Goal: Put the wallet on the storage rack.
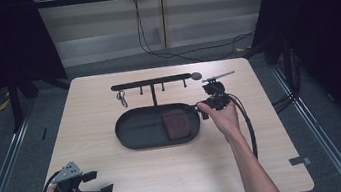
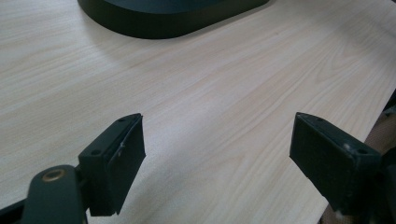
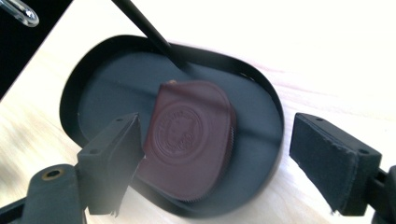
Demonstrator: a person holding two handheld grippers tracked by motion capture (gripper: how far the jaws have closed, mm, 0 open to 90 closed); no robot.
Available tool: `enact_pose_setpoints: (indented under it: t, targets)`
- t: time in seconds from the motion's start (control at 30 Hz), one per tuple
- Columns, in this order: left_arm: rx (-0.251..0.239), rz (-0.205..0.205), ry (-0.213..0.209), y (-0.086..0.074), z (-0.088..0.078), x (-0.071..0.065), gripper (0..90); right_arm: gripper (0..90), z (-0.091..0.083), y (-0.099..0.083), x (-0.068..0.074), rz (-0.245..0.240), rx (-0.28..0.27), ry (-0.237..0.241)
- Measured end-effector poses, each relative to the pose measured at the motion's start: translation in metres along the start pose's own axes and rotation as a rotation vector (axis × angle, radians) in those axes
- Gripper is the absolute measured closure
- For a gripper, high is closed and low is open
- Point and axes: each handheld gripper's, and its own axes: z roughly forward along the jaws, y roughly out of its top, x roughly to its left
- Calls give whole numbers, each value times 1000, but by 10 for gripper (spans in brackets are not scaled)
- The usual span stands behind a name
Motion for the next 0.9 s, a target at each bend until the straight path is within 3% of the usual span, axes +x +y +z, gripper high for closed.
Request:
enact_pose_setpoints:
  t: [0.23,0.6,0.9]
  targets:
    - [-2,-8,8,0,-1,1,180,162,-14,-14,-2,-18,-20,-27]
    - [9,-15,9,0,0,2,180,197,-42,-53,-5,-30,-93,-54]
    - [-1,-18,14,-1,0,2,180,192,-55,-88,-10,-27,-101,-80]
